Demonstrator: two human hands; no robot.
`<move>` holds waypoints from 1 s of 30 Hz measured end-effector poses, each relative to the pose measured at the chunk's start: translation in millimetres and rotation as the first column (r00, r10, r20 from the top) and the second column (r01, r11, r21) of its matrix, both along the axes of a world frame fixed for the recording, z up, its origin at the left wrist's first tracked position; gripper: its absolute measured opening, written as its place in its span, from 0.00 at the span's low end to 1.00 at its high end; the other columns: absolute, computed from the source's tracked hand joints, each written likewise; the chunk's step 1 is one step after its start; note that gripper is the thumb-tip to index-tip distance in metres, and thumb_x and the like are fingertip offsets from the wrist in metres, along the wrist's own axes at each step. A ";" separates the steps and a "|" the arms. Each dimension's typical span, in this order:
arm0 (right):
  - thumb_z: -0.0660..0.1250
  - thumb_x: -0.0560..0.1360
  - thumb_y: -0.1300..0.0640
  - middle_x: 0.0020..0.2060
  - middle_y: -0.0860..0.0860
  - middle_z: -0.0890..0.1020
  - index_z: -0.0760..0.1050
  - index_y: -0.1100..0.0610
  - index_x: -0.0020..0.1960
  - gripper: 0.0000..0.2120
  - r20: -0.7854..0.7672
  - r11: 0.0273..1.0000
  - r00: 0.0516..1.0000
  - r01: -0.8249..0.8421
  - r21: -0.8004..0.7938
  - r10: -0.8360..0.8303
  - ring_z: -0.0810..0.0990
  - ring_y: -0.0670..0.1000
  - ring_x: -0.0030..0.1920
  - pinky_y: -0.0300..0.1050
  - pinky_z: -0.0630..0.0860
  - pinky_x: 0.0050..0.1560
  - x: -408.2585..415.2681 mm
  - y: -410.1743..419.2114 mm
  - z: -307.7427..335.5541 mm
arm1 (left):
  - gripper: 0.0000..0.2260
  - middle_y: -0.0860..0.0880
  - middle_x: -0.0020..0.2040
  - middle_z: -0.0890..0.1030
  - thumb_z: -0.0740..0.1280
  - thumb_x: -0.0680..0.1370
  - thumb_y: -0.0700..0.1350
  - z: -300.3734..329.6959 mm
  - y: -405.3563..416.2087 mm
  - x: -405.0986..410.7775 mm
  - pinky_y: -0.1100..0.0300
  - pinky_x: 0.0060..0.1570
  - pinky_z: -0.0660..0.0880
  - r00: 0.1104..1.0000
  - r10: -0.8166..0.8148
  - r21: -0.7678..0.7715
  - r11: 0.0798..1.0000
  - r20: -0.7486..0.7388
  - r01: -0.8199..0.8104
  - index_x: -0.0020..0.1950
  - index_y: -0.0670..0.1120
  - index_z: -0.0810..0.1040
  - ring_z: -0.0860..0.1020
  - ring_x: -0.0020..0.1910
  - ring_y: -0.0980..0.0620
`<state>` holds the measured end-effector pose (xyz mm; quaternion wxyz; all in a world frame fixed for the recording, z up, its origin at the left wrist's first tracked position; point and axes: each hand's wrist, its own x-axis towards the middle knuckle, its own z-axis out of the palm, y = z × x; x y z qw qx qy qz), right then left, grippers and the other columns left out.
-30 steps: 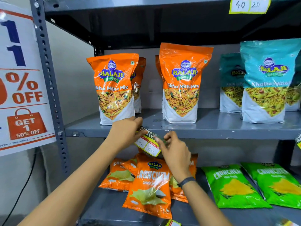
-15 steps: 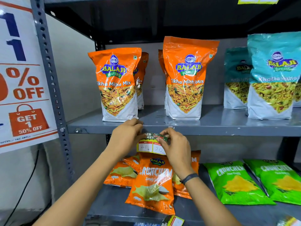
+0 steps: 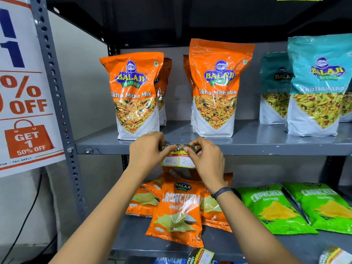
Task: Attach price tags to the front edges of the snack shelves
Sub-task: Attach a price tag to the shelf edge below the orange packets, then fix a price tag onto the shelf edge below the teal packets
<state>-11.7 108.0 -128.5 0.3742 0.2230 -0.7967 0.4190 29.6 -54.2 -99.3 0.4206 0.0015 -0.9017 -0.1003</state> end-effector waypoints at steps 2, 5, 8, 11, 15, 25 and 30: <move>0.71 0.71 0.50 0.39 0.51 0.82 0.76 0.53 0.44 0.08 -0.010 1.000 1.000 0.012 0.010 -0.012 0.79 0.54 0.39 0.43 0.71 0.33 0.5 -0.1 -0.3 | 0.19 0.49 0.41 0.83 0.69 0.69 0.61 1.3 8.0 -1.0 0.53 0.32 0.74 0.998 0.058 0.017 0.998 -0.002 -0.058 0.33 0.50 0.66 0.79 0.42 0.47; 0.71 0.71 0.48 0.37 0.48 0.80 0.75 0.51 0.44 0.09 -0.014 1.000 1.000 -0.006 0.015 0.006 0.78 0.51 0.37 0.42 0.69 0.32 2.2 5.0 -1.4 | 0.18 0.48 0.40 0.82 0.71 0.67 0.61 3.2 14.4 0.1 0.54 0.32 0.71 0.994 0.110 0.107 0.988 0.025 -0.112 0.38 0.48 0.71 0.79 0.42 0.45; 0.71 0.70 0.48 0.35 0.44 0.76 0.75 0.51 0.45 0.08 -0.037 0.999 0.999 0.000 -0.054 -0.002 0.78 0.50 0.35 0.42 0.70 0.31 4.4 26.4 -3.3 | 0.21 0.44 0.50 0.80 0.72 0.67 0.59 0.2 19.3 5.5 0.48 0.42 0.75 0.983 0.181 0.057 0.981 0.040 -0.183 0.52 0.47 0.73 0.75 0.54 0.41; 0.70 0.72 0.50 0.37 0.47 0.80 0.76 0.52 0.47 0.07 -0.111 0.983 0.992 0.034 -0.179 -0.054 0.79 0.49 0.35 0.46 0.75 0.33 3.2 70.5 -3.5 | 0.25 0.40 0.57 0.77 0.72 0.69 0.55 -8.2 54.9 9.3 0.42 0.56 0.69 0.970 0.200 -0.001 0.979 -0.139 -0.202 0.60 0.46 0.72 0.70 0.60 0.38; 0.68 0.74 0.52 0.40 0.49 0.81 0.76 0.52 0.48 0.05 -0.167 0.951 0.962 0.169 -0.260 -0.217 0.79 0.50 0.35 0.47 0.77 0.35 -10.4 156.4 -4.3 | 0.12 0.43 0.46 0.82 0.61 0.74 0.55 -20.0 159.1 7.2 0.49 0.44 0.73 0.971 -0.107 -0.021 0.994 -0.214 0.106 0.49 0.48 0.76 0.77 0.49 0.41; 0.63 0.76 0.56 0.50 0.58 0.80 0.75 0.56 0.55 0.09 -0.215 0.877 0.850 0.472 -0.094 -0.481 0.75 0.61 0.51 0.53 0.69 0.48 -72.5 392.9 -2.2 | 0.17 0.41 0.51 0.84 0.58 0.77 0.58 -41.3 409.1 -81.4 0.49 0.48 0.76 0.896 -0.355 0.346 0.903 0.268 0.254 0.50 0.46 0.79 0.79 0.53 0.38; 0.61 0.75 0.51 0.54 0.55 0.80 0.73 0.51 0.61 0.16 -0.132 0.960 0.961 0.257 0.111 -0.242 0.75 0.57 0.56 0.53 0.70 0.49 -103.4 435.3 3.2 | 0.20 0.38 0.48 0.83 0.58 0.77 0.58 -38.3 461.2 -99.7 0.51 0.44 0.74 0.932 -0.290 0.487 0.860 0.217 0.154 0.42 0.43 0.77 0.79 0.51 0.37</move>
